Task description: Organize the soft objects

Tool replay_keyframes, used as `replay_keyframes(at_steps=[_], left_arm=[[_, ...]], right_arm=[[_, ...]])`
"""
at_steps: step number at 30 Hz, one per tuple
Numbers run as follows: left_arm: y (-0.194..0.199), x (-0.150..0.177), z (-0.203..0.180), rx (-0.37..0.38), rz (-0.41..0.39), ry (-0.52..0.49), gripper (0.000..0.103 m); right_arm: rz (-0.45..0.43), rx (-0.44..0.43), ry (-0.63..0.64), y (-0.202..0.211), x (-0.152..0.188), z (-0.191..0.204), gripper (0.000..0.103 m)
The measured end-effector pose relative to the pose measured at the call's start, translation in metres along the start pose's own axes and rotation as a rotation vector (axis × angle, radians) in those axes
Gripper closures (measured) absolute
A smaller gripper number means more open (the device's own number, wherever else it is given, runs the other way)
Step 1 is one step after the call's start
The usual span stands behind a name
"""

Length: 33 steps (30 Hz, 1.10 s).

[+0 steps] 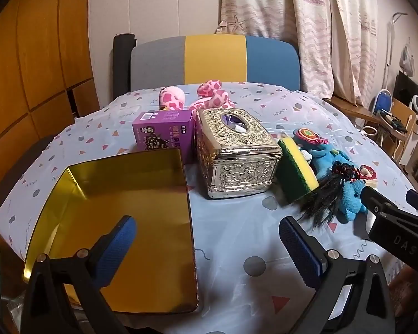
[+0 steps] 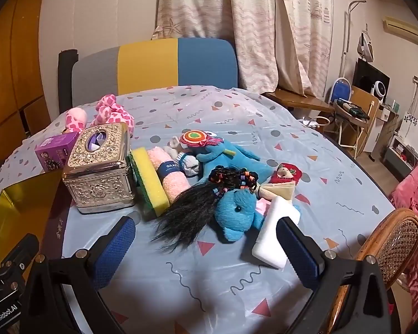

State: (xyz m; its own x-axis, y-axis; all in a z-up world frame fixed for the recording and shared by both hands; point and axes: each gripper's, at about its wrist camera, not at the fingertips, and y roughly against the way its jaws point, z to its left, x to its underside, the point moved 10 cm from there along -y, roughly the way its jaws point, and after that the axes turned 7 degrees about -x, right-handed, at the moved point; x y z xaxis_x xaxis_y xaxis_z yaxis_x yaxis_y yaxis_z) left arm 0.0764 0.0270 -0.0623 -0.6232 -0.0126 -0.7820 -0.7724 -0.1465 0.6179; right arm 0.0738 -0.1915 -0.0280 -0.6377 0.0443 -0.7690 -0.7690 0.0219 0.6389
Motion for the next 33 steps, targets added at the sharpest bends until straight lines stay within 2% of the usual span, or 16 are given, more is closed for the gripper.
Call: replay_keyframes(at_steps=[21,33], left_arm=[[0.001,0.001,0.006,0.003,0.007,0.02,0.0],[-0.001,0.003,0.004,0.005,0.015,0.01,0.0]], right_arm=[[0.001,-0.01,0.007,-0.001,0.0,0.003,0.0],[-0.015,0.004,-0.008,-0.004,-0.012,-0.012,0.0]])
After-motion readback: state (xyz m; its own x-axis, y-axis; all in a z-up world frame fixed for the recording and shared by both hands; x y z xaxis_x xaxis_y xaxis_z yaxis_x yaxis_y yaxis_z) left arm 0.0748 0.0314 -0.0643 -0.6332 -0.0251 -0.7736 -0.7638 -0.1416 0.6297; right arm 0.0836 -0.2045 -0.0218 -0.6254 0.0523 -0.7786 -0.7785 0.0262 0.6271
